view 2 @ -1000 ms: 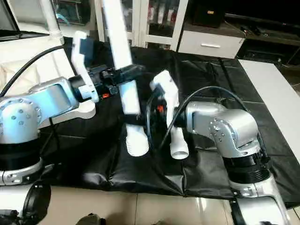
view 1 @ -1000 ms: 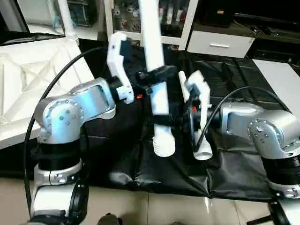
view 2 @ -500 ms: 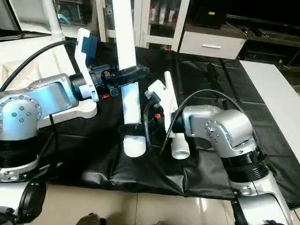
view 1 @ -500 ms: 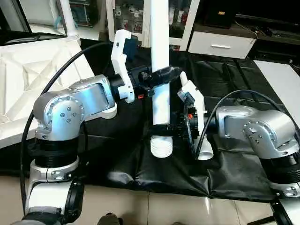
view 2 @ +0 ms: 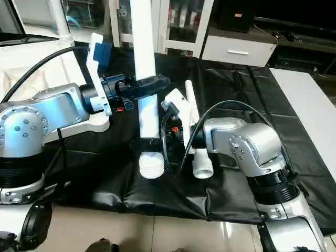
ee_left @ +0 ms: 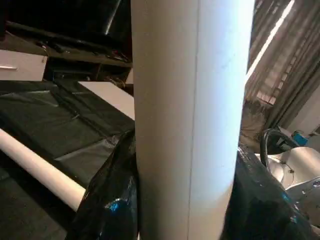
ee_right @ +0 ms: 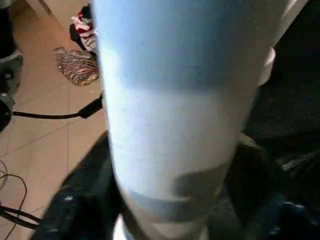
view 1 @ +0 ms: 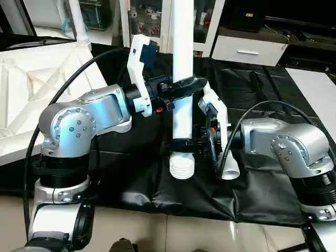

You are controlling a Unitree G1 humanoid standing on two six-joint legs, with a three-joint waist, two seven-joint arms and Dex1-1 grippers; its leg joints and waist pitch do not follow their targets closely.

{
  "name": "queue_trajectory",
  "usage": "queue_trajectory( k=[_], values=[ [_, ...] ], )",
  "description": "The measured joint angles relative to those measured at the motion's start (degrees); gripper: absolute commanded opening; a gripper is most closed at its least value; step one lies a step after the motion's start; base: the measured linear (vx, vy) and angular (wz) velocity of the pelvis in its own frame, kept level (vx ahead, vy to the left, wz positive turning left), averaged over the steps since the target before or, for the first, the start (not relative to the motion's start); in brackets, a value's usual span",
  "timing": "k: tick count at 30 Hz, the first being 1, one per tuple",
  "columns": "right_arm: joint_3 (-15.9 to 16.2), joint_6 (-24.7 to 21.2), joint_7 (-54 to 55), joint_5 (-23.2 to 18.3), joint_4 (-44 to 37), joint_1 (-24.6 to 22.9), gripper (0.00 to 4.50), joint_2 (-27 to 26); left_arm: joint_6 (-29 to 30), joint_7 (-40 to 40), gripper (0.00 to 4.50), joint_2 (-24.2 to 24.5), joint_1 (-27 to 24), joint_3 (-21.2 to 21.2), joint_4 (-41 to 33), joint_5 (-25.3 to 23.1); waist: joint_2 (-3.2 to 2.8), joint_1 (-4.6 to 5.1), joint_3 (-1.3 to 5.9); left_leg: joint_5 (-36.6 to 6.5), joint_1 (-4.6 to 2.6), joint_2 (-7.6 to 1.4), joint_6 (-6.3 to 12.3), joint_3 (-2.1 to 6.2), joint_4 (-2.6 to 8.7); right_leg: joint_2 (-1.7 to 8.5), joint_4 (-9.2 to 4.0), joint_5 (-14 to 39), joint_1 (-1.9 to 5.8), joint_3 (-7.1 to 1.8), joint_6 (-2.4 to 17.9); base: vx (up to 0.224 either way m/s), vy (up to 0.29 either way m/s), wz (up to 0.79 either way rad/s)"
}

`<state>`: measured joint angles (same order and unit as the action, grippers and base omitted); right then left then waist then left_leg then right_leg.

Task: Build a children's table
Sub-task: Pick table leg

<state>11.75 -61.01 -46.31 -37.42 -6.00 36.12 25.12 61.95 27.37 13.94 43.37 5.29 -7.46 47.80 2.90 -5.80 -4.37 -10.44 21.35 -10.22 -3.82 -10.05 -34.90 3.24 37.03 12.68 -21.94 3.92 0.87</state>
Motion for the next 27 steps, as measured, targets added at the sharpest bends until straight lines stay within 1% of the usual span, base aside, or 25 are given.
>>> queue_trajectory(
  k=[1,4,7,10,11,12,16,19,20,21,23,25,26,27],
  values=[
    [-0.01,0.14,0.02,0.02,0.03,0.0,2.53,-0.22,0.0,0.0,1.79,-0.02,-0.01,-0.01,0.0,0.0,0.0,0.0,0.0,0.0,0.0,0.0,0.0,0.0,0.0,0.0,0.0,0.0,0.0,0.0,0.0,0.0,0.0,0.0],
    [0.0,0.27,-0.03,0.01,0.03,-0.02,2.35,-0.44,-0.02,0.0,1.79,0.08,-0.01,0.03,0.0,-0.02,0.0,-0.02,0.0,0.0,0.0,0.0,0.0,0.0,0.0,0.0,0.0,0.0,0.0,0.0,0.0,0.0,0.0,0.0],
    [0.0,0.38,-0.03,0.03,0.03,-0.09,1.99,-0.63,-0.03,0.0,1.79,0.19,-0.01,0.04,0.0,-0.02,0.0,-0.06,0.0,0.0,0.0,0.0,0.0,0.0,-0.01,0.0,0.0,0.0,0.0,0.0,0.0,0.0,0.0,0.0],
    [0.0,0.54,-0.03,0.04,0.04,-0.1,1.88,-0.75,-0.18,0.05,1.79,0.34,-0.01,0.0,0.0,-0.07,0.0,-0.06,0.0,0.0,0.0,0.0,0.0,0.0,-0.01,0.0,0.0,0.0,0.0,0.0,0.0,0.0,0.0,0.0],
    [0.0,0.7,-0.03,0.06,0.06,-0.1,1.87,-0.83,-0.36,0.2,2.14,0.41,-0.01,-0.06,0.0,-0.11,0.0,-0.07,0.0,0.0,0.0,0.0,0.0,0.0,-0.01,0.0,0.01,0.0,0.0,0.0,0.0,0.0,0.0,0.0],
    [0.0,0.82,-0.03,0.08,0.07,-0.1,1.87,-0.84,-0.48,0.4,2.35,0.44,-0.01,-0.05,0.0,-0.14,0.0,-0.07,0.0,0.0,0.0,0.0,0.0,0.0,-0.01,0.0,0.01,0.0,0.0,0.0,0.0,0.0,0.0,0.0],
    [-0.02,1.55,0.15,0.7,0.33,-0.1,1.85,-0.98,-0.44,0.98,2.83,0.41,-0.03,0.25,0.0,0.3,0.0,-0.1,0.0,0.0,0.0,0.0,0.0,0.0,-0.02,0.0,0.01,-0.01,0.0,0.0,0.0,0.0,0.0,0.0],
    [-0.1,1.65,0.49,1.09,0.48,-0.17,1.85,-1.08,-0.3,1.64,3.04,1.13,-0.34,0.29,-0.2,0.92,-0.01,-0.09,0.0,0.0,0.0,0.0,0.0,0.0,-0.02,0.0,0.01,-0.01,0.0,0.01,0.01,0.0,0.0,0.0],
    [-0.1,1.67,0.54,1.09,0.48,-0.2,1.85,-1.08,-0.26,1.83,3.04,1.16,-0.38,0.33,-0.21,1.03,-0.01,-0.09,0.0,0.0,0.0,0.0,0.0,0.0,-0.01,0.0,0.01,-0.01,0.0,0.0,0.01,0.0,0.0,0.0],
    [-0.1,1.74,0.56,1.08,0.47,-0.25,1.85,-1.11,-0.14,1.93,3.27,1.17,-0.44,0.5,-0.22,1.22,-0.01,-0.11,0.0,0.0,0.0,0.0,0.0,0.0,-0.02,0.0,0.01,-0.01,0.0,0.0,0.01,0.0,0.0,0.0],
    [-0.44,1.91,1.15,1.04,0.36,-0.79,1.85,-1.45,0.12,2.13,3.35,1.18,-0.92,1.14,-0.33,2.13,0.0,-0.1,0.0,0.0,0.0,0.0,0.0,0.0,-0.02,0.0,0.01,-0.01,0.0,0.0,0.01,0.0,0.0,0.0],
    [-1.85,1.94,2.39,1.0,0.31,-1.75,1.85,-1.94,0.09,2.14,3.44,1.01,-1.47,2.05,-0.64,2.63,0.02,-0.18,0.01,0.0,0.0,0.0,0.0,0.0,-0.02,0.0,0.01,-0.01,0.0,0.01,0.01,0.0,0.0,0.0],
    [-2.54,1.95,2.87,1.01,0.3,-2.16,1.85,-1.98,0.03,2.11,3.62,1.01,-1.61,2.53,-0.95,2.65,0.02,-0.25,0.01,0.0,0.0,0.0,0.0,0.0,-0.02,0.0,0.02,-0.01,0.0,0.0,0.01,0.0,0.0,0.0],
    [-3.19,1.95,3.63,1.05,0.25,-2.5,1.85,-1.98,-0.43,1.93,3.62,1.11,-1.91,2.88,-1.58,2.59,0.02,-0.28,0.01,0.0,0.0,0.0,0.0,0.0,-0.02,0.0,0.02,-0.01,0.0,0.0,0.01,0.0,0.0,0.0]
  ],
)
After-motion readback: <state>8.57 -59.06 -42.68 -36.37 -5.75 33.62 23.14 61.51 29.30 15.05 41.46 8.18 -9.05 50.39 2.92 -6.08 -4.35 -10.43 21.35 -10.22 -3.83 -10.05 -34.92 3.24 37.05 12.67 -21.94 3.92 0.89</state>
